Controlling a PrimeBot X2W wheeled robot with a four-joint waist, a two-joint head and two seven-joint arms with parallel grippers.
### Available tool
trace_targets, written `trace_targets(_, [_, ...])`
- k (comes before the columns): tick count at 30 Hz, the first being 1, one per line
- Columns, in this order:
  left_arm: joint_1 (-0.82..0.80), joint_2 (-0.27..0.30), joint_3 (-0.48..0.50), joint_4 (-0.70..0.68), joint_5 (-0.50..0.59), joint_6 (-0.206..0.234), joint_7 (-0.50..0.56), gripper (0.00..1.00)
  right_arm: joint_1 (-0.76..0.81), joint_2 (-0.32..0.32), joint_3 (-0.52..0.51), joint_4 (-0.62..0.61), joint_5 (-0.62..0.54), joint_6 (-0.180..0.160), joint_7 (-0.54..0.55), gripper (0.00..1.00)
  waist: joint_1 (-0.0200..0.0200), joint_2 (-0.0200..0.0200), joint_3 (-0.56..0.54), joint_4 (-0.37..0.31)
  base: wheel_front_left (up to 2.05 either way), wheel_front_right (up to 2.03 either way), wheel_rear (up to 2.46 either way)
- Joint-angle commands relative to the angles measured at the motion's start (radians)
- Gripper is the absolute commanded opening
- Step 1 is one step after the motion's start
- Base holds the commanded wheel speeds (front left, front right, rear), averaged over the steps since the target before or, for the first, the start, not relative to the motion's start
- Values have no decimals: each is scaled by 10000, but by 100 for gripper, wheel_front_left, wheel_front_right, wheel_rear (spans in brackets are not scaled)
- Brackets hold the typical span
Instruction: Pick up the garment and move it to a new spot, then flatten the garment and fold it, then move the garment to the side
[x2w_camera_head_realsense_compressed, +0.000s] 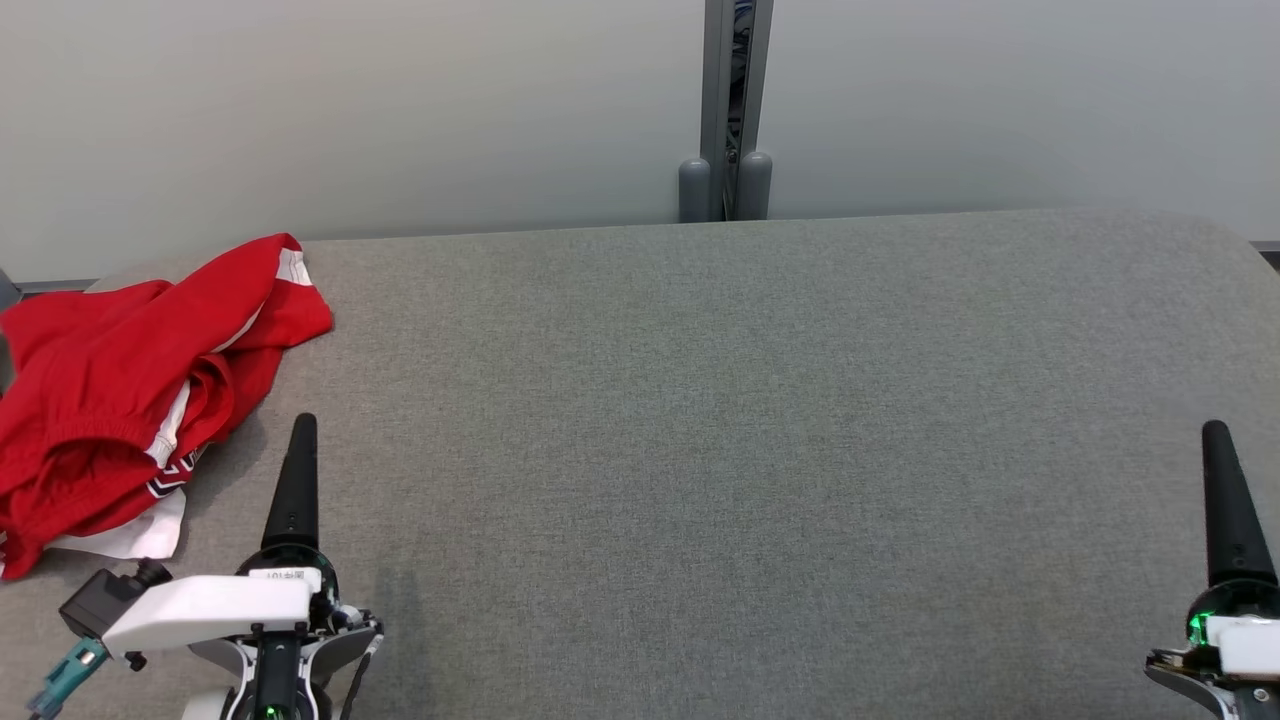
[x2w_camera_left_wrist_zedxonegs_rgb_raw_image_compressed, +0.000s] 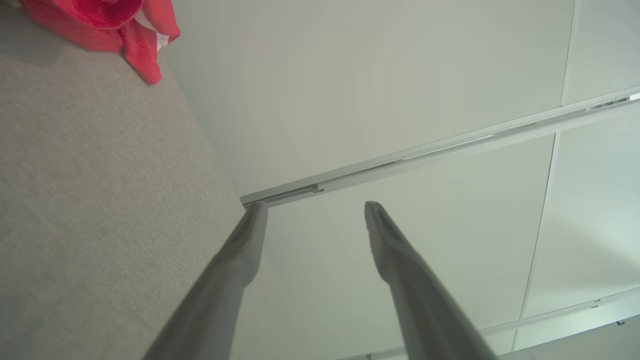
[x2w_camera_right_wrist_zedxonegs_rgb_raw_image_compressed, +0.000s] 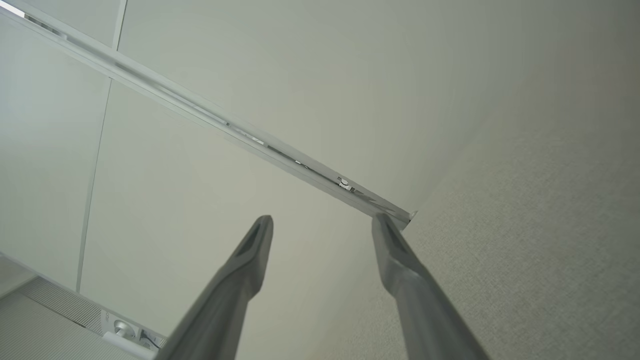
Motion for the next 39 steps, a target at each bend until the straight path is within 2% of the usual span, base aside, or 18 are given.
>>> trace_targets(1, [-112, 49, 168, -291, 232, -14, -91, 100, -257, -55, 20, -288, -650, 30, -80, 100, 0, 0, 3, 2, 0, 0, 0])
trace_targets(11, [41, 58, 287, -1204, 1700, -16, -405, 100, -509, 145, 162, -680, -3501, 36, -195, 100, 0, 0, -7, 28, 0, 0, 0])
trace_targets(20, [301, 66, 185, -2055, 3639, -18, -689, 100, -617, 313, 244, -833, -5367, 42, -297, 100, 0, 0, -36, 73, 0, 0, 0])
trace_targets(30, [527, 72, -116, -2487, 5523, 33, -944, 100, -675, 479, 261, -577, -7137, 47, -387, 100, 0, 0, -25, 5, 0, 0, 0])
trace_targets(39, [705, 77, -801, -2299, 7188, 480, -1143, 100, -819, 589, 192, -103, -8267, 51, -460, 100, 0, 0, 56, -67, 0, 0, 0])
